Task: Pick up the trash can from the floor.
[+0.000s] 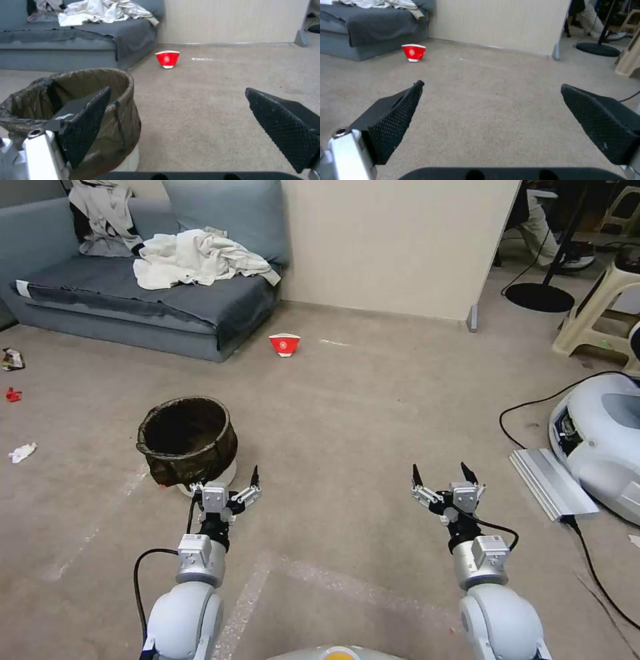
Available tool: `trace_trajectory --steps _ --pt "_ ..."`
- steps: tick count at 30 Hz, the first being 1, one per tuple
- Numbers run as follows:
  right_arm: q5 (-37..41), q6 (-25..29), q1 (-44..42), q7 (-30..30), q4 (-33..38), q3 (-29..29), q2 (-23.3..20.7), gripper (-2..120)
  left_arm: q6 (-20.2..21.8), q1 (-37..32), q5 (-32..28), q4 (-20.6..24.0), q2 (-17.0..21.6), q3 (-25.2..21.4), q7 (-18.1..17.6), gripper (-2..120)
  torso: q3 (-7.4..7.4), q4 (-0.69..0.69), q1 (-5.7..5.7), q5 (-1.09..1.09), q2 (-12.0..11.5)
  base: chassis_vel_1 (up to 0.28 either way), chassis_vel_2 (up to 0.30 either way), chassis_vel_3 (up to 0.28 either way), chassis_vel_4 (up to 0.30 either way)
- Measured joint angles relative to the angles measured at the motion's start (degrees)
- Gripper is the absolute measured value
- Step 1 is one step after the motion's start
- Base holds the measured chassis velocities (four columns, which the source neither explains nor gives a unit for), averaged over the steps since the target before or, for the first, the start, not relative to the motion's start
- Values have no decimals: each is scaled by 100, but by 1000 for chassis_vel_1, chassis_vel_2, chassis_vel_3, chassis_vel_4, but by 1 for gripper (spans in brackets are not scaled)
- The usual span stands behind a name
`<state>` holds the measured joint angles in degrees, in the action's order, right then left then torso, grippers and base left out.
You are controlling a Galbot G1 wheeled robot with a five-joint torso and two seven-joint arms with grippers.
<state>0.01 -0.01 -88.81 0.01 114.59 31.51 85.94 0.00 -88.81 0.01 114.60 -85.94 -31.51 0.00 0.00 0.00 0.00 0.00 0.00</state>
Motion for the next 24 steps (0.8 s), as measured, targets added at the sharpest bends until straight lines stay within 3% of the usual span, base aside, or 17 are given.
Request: trace_trajectory --steps 7,10,14,17,18,21,24 --pt "0 -81 -247 71 465 -20 110 100 33 -69 -10 120 -5 -30 -2 100 0 -1 0 -4 0 0 0 0 0" --pt "0 -220 -639 199 1210 -63 292 100 164 -357 -86 716 -36 -186 -39 100 0 0 0 -1 0 0 0 0 0" --pt "1 -300 -864 272 1644 -90 396 100 263 -559 -140 1133 -59 -294 -64 100 0 0 0 0 0 0 0 0 0" --pt "12 -483 -1120 337 2152 -111 501 100 388 -833 -213 1696 -92 -437 -99 100 -1 -1 0 -3 0 0 0 0 0" --pt "12 -483 -1120 337 2152 -111 501 100 388 -833 -213 1696 -92 -437 -99 100 -1 -1 0 -3 0 0 0 0 0" --pt "27 -771 -1154 245 2228 -80 472 100 566 -1202 -312 2453 -136 -630 -151 100 -1 1 0 0 0 0 0 0 0" --pt "36 -842 -1132 216 2228 -65 429 100 670 -1435 -372 2772 -122 -812 -179 100 -1 2 0 4 0 0 0 0 0"
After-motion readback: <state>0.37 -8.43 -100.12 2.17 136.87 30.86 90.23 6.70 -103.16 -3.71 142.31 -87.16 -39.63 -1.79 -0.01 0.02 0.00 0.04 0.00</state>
